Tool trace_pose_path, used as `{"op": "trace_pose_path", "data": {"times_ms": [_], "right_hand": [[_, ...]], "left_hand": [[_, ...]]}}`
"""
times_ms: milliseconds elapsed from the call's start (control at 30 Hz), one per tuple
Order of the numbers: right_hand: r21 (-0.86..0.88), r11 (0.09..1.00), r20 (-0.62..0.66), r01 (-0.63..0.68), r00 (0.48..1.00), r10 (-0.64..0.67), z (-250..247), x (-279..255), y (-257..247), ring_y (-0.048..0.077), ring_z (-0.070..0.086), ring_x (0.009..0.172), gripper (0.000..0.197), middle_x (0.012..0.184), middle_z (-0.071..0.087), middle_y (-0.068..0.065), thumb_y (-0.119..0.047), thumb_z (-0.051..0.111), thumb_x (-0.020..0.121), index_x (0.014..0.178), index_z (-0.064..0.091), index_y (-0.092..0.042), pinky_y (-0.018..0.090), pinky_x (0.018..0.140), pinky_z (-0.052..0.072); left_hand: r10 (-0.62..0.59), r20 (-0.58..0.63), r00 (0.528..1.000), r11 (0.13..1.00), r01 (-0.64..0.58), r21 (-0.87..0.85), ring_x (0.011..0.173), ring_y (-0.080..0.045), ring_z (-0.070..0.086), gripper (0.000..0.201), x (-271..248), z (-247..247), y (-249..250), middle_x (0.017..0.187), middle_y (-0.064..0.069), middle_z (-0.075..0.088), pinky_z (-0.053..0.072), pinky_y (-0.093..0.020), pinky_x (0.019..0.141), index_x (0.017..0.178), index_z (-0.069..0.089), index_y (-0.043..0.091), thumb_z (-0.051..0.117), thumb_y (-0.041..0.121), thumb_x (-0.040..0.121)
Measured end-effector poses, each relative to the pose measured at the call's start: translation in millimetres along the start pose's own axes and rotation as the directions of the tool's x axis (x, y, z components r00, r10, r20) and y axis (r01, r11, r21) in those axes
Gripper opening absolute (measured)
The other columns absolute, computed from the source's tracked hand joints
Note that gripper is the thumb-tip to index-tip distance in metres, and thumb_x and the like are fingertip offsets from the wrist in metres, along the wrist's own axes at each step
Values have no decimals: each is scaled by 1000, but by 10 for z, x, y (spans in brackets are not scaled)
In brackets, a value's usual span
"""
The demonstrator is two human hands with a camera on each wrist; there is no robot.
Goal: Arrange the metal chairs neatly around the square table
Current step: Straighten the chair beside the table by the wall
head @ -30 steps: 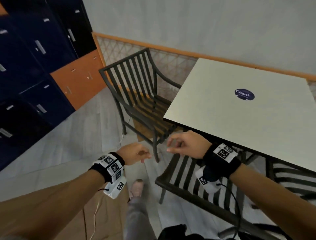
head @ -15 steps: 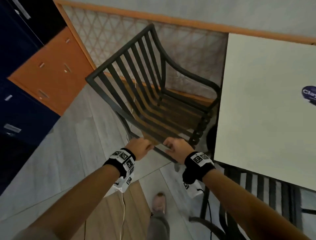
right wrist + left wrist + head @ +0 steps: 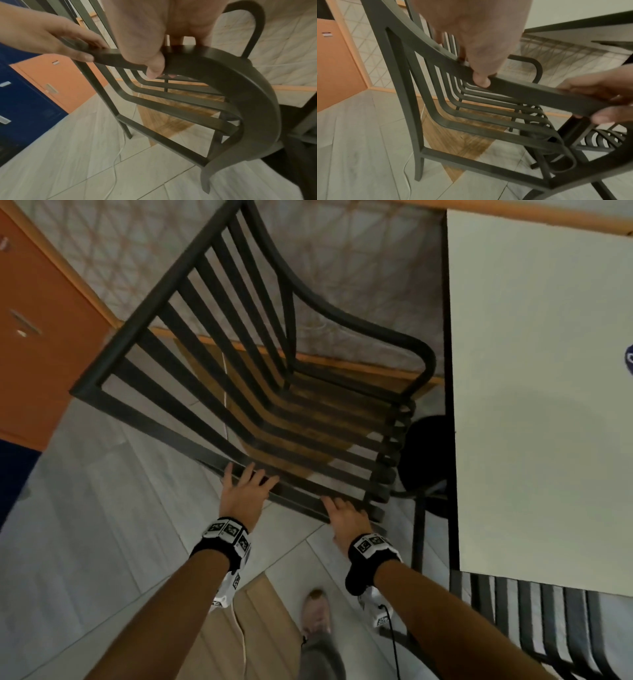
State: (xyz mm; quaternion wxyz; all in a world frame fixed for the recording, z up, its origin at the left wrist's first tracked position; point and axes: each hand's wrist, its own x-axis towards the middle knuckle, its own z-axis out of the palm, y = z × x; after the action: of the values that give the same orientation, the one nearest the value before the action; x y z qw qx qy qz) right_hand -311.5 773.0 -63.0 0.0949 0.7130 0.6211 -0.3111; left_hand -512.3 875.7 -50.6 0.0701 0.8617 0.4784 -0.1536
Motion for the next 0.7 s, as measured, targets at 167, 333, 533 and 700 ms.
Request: {"op": "trace_pose_path", "data": {"times_ms": [167, 333, 533, 700], "right_hand": [[-11, 989, -34, -149, 988, 149, -166, 52, 455, 34, 42, 125, 64, 137, 46, 12, -4, 51, 87, 141, 26, -25, 60, 103, 34], [-52, 960, -10, -277, 961, 277, -414, 119, 725, 33, 34, 132, 59, 144, 38, 12, -19, 53, 89, 141, 26, -26, 60, 110, 22], [-29, 935, -68, -354, 934, 351, -670, 289, 830, 34, 36, 131, 58, 141, 43, 13, -15, 56, 87, 139, 32, -28, 69, 111, 12], [32, 921, -40, -388, 920, 389, -774, 377, 752, 37, 31, 133, 58, 141, 43, 12, -10, 56, 87, 136, 35, -31, 74, 109, 7]], "left_hand": [[-29, -16, 999, 991, 30, 128, 131, -33, 47, 52, 148, -256, -55, 130, -10, 61, 3, -78, 108, 131, 56, 24, 69, 17, 81], [107, -85, 991, 980, -91, 176, 103, -35, 62, 58, 312, -297, -32, 99, -10, 69, 6, -82, 104, 116, 66, 21, 80, 6, 62], [64, -41, 997, 985, -57, 166, 114, -27, 55, 57, 518, -492, 185, 112, 0, 63, -9, -79, 105, 130, 53, 30, 65, 11, 78], [5, -85, 996, 992, 6, 130, 109, -27, 59, 38, 616, -579, 173, 98, 0, 68, -4, -77, 108, 113, 63, 30, 72, 20, 77]]}}
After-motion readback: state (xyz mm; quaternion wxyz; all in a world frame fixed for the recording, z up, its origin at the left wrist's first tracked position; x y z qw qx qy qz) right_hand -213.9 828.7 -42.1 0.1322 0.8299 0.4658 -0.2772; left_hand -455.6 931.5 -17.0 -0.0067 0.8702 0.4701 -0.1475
